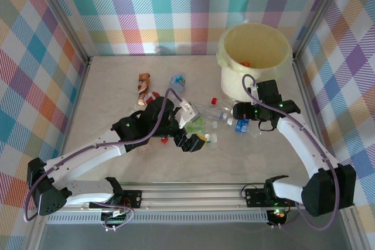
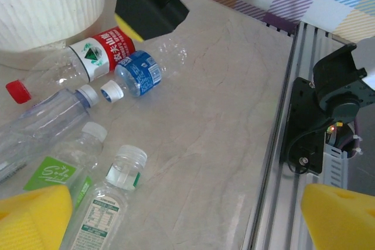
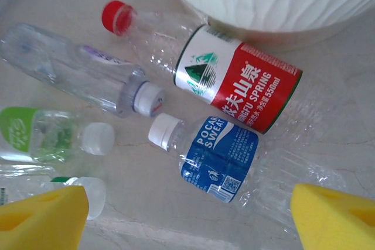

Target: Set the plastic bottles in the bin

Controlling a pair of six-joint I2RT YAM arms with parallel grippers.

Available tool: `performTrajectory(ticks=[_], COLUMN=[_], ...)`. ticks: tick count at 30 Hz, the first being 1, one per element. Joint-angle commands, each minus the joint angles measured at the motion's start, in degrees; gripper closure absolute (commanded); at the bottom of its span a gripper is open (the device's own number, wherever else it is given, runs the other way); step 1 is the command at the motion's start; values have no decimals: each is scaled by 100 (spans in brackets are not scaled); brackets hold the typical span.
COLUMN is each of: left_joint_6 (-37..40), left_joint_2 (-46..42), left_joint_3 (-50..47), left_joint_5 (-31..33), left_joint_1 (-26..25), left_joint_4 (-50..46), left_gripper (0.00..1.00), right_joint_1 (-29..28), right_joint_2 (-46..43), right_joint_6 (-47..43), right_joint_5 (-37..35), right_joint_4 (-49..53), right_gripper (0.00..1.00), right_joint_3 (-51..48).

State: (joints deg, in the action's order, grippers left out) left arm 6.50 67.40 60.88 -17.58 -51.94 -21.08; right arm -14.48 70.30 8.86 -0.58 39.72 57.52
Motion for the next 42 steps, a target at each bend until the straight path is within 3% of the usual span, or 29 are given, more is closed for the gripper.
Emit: performTrajectory(ticks=[1,14,26,33,42], left_joint_6=[35,42,53,53,52], left_joint_2=[19,64,150,174,147], left_joint_3=[213,258,266,280,277], left_joint_5=[-284,-430,-328,-333,-255], left_joint_1=[13,9,-9,-16,-29], left_joint_4=[-87,-136,-170,-185,-188], left_gripper=[0,0,0,0,0], right_joint_1=[-11,-11,-493,-639,-920], right_joint_2=[353,1325,1810,1673,2148], right_joint_6=[-146,-165,19,124,195], right_joint_5=[30,-211,-870,-856,-770], right_joint_4=[60,-246,718,1020,836], right_gripper=[11,10,9,10,12], right_joint_3=[-30,-173,235,155,157])
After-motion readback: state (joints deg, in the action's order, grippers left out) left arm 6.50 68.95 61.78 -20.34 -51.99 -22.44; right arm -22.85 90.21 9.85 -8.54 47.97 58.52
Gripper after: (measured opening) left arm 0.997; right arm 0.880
